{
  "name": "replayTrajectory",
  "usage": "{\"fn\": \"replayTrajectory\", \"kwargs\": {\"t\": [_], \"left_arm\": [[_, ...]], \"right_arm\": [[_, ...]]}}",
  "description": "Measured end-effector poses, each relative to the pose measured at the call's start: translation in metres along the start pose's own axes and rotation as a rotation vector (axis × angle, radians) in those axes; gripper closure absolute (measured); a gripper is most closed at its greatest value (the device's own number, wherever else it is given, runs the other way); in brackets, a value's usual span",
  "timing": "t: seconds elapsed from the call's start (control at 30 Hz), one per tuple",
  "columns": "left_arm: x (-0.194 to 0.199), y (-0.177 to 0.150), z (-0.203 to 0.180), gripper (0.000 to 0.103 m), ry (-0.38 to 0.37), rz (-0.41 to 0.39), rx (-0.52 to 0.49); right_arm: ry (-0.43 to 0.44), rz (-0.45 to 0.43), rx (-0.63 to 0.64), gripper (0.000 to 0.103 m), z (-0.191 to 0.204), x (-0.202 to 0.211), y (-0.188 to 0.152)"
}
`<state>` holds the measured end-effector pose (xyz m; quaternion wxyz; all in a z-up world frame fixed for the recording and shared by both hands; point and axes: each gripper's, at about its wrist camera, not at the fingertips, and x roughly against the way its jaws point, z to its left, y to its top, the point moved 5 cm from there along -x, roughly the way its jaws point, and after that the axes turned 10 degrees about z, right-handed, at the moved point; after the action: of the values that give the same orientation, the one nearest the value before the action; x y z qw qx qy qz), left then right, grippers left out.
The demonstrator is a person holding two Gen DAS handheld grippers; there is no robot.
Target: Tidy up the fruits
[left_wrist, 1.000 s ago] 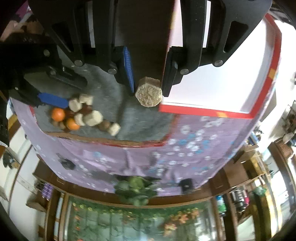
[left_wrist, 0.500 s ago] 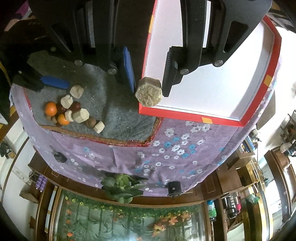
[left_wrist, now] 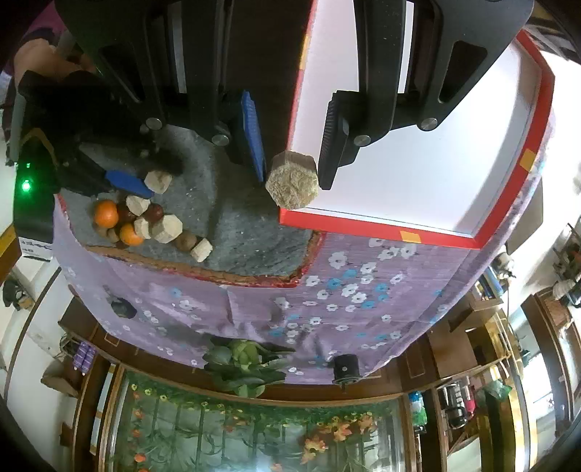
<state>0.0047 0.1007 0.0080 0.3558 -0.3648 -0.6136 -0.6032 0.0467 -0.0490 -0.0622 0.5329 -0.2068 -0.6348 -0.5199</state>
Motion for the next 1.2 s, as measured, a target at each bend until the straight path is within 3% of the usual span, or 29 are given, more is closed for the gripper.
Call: {"fn": "replayTrajectory", "kwargs": {"t": [0.03, 0.07, 0.27, 0.6, 0.9, 1.2], "left_arm": [[0.001, 0.000, 0.001, 0.074, 0.005, -0.003, 0.001], [0.001, -0.001, 0.003, 0.074, 0.009, -0.005, 0.003], [0.009, -0.004, 0.017, 0.074, 0.027, -0.018, 0.033], [0.023, -0.009, 0.061, 0.074, 0.068, -0.034, 0.112], [-0.002, -0.008, 0.093, 0.074, 0.074, 0.025, 0.173], [-0.034, -0.001, 0.107, 0.074, 0.078, 0.081, 0.202]], "right_arm": [[-0.026, 0.002, 0.006, 0.075, -0.001, -0.001, 0.000], [-0.050, 0.002, 0.013, 0.077, -0.001, 0.000, -0.001], [-0.006, -0.016, -0.008, 0.078, -0.002, 0.017, -0.009], [0.160, -0.106, 0.062, 0.078, 0.061, 0.052, 0.011], [0.198, -0.095, 0.158, 0.078, 0.120, 0.031, 0.041], [0.211, -0.027, 0.185, 0.078, 0.143, -0.012, 0.064]]}}
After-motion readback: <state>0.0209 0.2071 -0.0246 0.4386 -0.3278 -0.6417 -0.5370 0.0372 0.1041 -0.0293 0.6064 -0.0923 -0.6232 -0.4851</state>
